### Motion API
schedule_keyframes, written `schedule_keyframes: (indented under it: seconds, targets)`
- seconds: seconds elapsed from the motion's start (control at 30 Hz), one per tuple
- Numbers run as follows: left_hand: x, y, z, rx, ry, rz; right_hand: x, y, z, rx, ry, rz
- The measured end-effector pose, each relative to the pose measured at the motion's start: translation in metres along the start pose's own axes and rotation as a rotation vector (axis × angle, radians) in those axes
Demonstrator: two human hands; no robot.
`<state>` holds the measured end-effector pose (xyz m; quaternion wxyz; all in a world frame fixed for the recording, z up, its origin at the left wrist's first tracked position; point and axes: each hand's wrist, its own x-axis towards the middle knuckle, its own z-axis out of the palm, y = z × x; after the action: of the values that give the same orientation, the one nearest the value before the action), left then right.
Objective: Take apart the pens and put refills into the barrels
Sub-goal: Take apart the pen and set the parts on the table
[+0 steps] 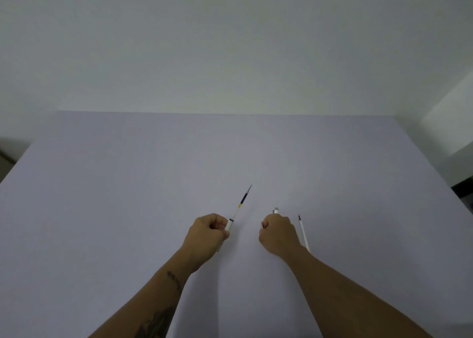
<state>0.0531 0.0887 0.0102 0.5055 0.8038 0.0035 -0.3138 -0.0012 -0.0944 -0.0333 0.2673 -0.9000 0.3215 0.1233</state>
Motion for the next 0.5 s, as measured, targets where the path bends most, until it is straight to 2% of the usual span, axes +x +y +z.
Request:
schedule_keyframes:
  seconds: [0.13,0.27,0.37,0.43,0.5]
  targets:
    - [0.002,0.000,0.002,0.016,0.002,-0.009,-0.002,-0.003,0.009,-0.037,0.006,-0.020]
    - [0.003,0.000,0.003,0.024,-0.003,-0.007,-0.005,-0.007,0.006,0.055,0.061,-0.007]
    - [0.003,0.001,0.004,0.023,-0.003,-0.002,-0.007,-0.016,-0.009,0.406,0.075,0.011]
    - [0.003,0.003,0.006,0.032,0.002,0.007,-0.009,-0.026,-0.022,0.682,-0.047,0.054]
    - [0.003,0.006,0.009,0.049,-0.004,0.019,-0.012,-0.035,-0.032,0.834,-0.176,0.087]
